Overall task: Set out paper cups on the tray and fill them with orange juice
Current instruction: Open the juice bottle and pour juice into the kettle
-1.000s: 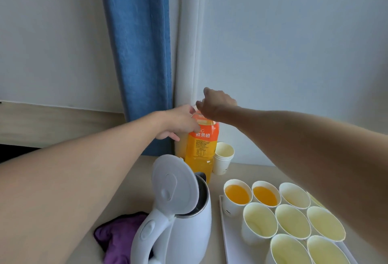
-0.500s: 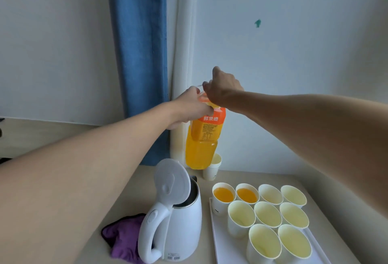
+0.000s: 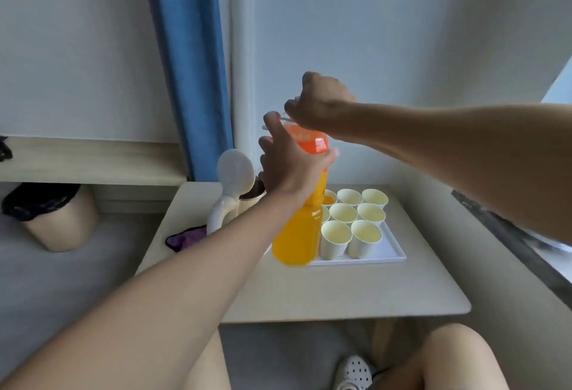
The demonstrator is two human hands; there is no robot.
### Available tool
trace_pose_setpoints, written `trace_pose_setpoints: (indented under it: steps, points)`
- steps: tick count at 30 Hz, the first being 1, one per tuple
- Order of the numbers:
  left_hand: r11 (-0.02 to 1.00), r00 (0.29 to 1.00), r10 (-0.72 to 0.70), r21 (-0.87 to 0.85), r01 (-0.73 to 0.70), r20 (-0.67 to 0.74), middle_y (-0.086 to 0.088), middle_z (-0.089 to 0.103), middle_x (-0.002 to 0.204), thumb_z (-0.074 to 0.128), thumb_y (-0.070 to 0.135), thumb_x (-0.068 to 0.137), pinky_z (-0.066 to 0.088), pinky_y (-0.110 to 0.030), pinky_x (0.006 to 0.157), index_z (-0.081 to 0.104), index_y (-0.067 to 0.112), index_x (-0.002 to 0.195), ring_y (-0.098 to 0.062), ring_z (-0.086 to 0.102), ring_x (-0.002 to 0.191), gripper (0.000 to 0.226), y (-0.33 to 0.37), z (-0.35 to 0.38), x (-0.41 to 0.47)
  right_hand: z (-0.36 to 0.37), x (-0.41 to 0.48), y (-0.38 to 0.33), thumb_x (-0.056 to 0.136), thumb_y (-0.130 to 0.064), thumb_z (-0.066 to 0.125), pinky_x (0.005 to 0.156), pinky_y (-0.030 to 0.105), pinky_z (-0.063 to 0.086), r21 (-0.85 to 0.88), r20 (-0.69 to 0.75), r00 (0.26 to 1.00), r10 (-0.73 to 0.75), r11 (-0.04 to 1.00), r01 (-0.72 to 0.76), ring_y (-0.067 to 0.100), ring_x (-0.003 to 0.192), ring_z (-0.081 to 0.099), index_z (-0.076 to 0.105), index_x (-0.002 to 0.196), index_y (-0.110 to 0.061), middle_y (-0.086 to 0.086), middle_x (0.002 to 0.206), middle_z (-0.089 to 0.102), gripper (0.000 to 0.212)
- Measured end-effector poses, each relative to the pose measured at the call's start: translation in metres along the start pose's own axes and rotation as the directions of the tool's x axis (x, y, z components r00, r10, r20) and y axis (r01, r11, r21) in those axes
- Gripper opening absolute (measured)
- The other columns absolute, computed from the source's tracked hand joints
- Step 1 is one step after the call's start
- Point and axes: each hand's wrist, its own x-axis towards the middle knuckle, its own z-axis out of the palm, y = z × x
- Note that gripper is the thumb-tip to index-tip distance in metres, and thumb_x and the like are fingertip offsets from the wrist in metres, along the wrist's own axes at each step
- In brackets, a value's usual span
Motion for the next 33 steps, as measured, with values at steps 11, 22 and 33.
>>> trace_pose_setpoints:
  steps: [11, 22, 33]
  points:
    - [0.999, 0.954, 0.030, -0.018, -0.026, 0.298, 0.015, 0.051, 0.116, 0.095, 0.032, 0.067, 0.052, -0.025, 0.088, 0.032, 0.030, 0.132, -0.013, 0.056, 0.111, 0.090, -0.070, -0.006, -0.054, 0.046, -0.075, 0.037, 0.089, -0.034, 0.058, 0.052, 0.026, 0.031, 0.046, 0.152, 0.983, 0.104, 0.993, -0.112, 0.029, 0.080, 0.055, 0.051, 0.092, -0.015, 0.004, 0.088, 0.057, 0.020]
    - [0.997, 0.892, -0.057, 0.073, 0.027, 0.449, 0.004, 0.052, 0.130, 0.095, 0.027, 0.067, 0.052, -0.032, 0.093, 0.026, 0.025, 0.145, -0.019, 0.056, 0.123, 0.104, -0.110, -0.013, -0.038, 0.086, -0.078, 0.041, 0.098, -0.042, 0.045, 0.056, 0.030, 0.028, -0.107, 0.103, 0.995, -0.017, 0.994, 0.028, 0.029, 0.078, 0.048, 0.047, 0.094, -0.018, 0.006, 0.090, 0.056, 0.025]
    - [0.999, 0.942, -0.040, 0.008, 0.039, 0.334, 0.033, 0.045, 0.100, 0.088, 0.043, 0.077, 0.040, -0.011, 0.069, 0.033, 0.036, 0.123, 0.002, 0.053, 0.093, 0.072, -0.112, -0.004, -0.035, 0.083, -0.051, 0.039, 0.104, -0.043, 0.025, 0.059, 0.026, 0.032, -0.488, 0.250, 0.897, -0.364, 0.752, 0.442, 0.023, 0.063, 0.045, 0.038, 0.067, -0.015, 0.005, 0.069, 0.046, 0.048]
